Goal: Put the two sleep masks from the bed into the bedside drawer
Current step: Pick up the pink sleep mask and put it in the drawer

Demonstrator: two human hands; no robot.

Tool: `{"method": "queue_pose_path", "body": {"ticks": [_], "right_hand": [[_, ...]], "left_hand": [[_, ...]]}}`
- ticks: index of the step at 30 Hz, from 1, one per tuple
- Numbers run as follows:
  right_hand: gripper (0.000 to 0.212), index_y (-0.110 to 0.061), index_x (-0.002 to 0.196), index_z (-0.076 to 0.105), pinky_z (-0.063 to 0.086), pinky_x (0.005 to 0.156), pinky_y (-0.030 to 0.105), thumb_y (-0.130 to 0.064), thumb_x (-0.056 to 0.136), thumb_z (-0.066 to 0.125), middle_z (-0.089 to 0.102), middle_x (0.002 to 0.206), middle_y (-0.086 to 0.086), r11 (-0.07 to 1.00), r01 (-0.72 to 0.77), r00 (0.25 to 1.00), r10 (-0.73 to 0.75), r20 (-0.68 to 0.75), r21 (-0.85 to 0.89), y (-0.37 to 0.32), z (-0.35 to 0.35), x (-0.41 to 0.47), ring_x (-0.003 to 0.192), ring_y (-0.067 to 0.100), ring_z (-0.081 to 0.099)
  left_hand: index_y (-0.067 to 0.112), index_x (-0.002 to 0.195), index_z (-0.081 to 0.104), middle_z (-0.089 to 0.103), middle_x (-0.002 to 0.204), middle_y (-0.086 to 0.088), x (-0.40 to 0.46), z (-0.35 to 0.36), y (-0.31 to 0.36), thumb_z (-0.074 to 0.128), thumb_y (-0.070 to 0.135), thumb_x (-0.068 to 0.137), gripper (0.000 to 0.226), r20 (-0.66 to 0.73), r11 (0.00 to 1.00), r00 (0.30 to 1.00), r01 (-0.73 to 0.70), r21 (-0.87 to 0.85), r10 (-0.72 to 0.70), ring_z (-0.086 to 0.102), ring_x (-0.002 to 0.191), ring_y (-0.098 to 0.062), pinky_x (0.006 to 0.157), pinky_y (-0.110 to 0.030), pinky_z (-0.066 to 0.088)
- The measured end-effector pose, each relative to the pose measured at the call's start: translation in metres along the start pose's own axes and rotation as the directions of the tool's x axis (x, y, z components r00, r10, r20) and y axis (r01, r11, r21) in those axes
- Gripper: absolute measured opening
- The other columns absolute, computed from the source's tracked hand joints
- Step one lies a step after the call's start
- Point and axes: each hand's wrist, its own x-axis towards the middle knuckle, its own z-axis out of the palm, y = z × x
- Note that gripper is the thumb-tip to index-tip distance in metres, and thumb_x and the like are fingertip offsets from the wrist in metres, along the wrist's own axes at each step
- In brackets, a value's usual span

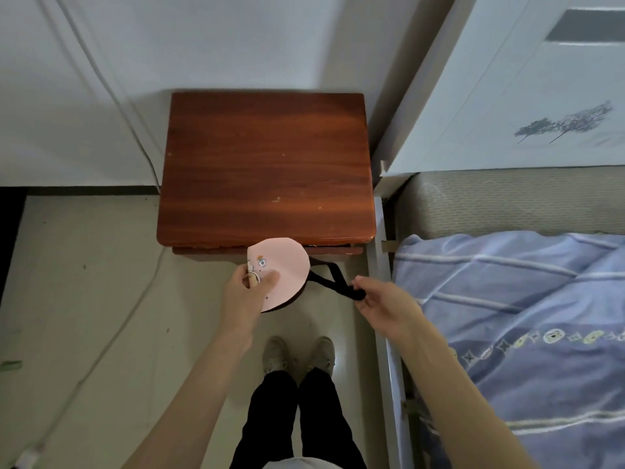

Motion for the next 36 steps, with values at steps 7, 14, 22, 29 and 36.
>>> {"method": "queue_pose_path", "body": {"ticks": [7, 14, 22, 29, 36], "right_hand": [[0.026, -0.013, 0.102, 0.069, 0.045, 0.047, 0.023, -0.031, 0.088, 0.056, 0.065, 0.069, -0.001, 0.662, 0.267, 0.956, -0.273, 0.106, -0.701, 0.035, 0.015, 0.01, 0.055, 0.018, 0.052], [0.017, -0.012, 0.099, 0.069, 0.046, 0.051, 0.019, -0.016, 0.085, 0.06, 0.064, 0.075, -0.005, 0.709, 0.32, 0.925, -0.376, 0.047, -0.628, 0.059, 0.02, 0.04, 0.066, 0.011, 0.056], [0.067, -0.013, 0.143, 0.025, 0.051, 0.089, 0.042, -0.01, 0.085, 0.059, 0.061, 0.1, 0.0, 0.496, 0.32, 0.859, -0.512, 0.025, -0.807, 0.033, -0.019, 0.104, 0.097, 0.019, 0.058], [0.042, -0.017, 0.122, 0.051, 0.053, 0.086, 0.048, -0.012, 0.082, 0.061, 0.06, 0.115, 0.014, 0.375, 0.315, 0.853, -0.514, 0.087, -0.872, 0.024, -0.016, 0.139, 0.1, 0.034, 0.06], [0.037, -0.022, 0.121, 0.051, 0.056, 0.081, 0.045, -0.013, 0.085, 0.057, 0.063, 0.11, 0.009, 0.425, 0.33, 0.829, -0.558, 0.044, -0.843, 0.035, -0.016, 0.134, 0.096, 0.028, 0.061]], "left_hand": [[0.009, 0.101, 0.062, 0.066, 0.095, -0.008, -0.002, -0.001, -0.01, 0.071, 0.009, 0.075, 0.028, 0.151, 0.992, 0.981, 0.118, 0.04, -0.123, 0.06, 0.083, -0.022, 0.073, -0.032, 0.049], [0.007, 0.109, 0.06, 0.064, 0.096, -0.006, 0.014, 0.009, -0.037, 0.067, 0.011, 0.079, 0.031, 0.287, 0.991, 0.955, 0.042, 0.128, -0.078, 0.057, 0.08, -0.016, 0.066, -0.018, 0.047], [0.009, 0.137, 0.025, 0.036, 0.143, -0.011, 0.102, -0.061, -0.071, 0.065, 0.03, 0.081, 0.073, -0.273, 0.995, 0.961, 0.061, 0.08, -0.037, 0.047, 0.117, -0.02, 0.092, -0.021, 0.038], [0.013, 0.136, 0.033, 0.04, 0.146, -0.011, 0.158, -0.088, -0.068, 0.066, 0.038, 0.078, 0.072, -0.174, 0.993, 0.978, -0.108, 0.044, 0.114, 0.037, 0.134, -0.023, 0.114, -0.044, 0.029], [-0.007, 0.129, 0.032, 0.037, 0.142, -0.029, 0.151, -0.086, -0.073, 0.069, 0.031, 0.077, 0.075, -0.209, 0.996, 0.976, -0.08, -0.047, 0.069, 0.035, 0.133, -0.037, 0.113, -0.048, 0.028]]}}
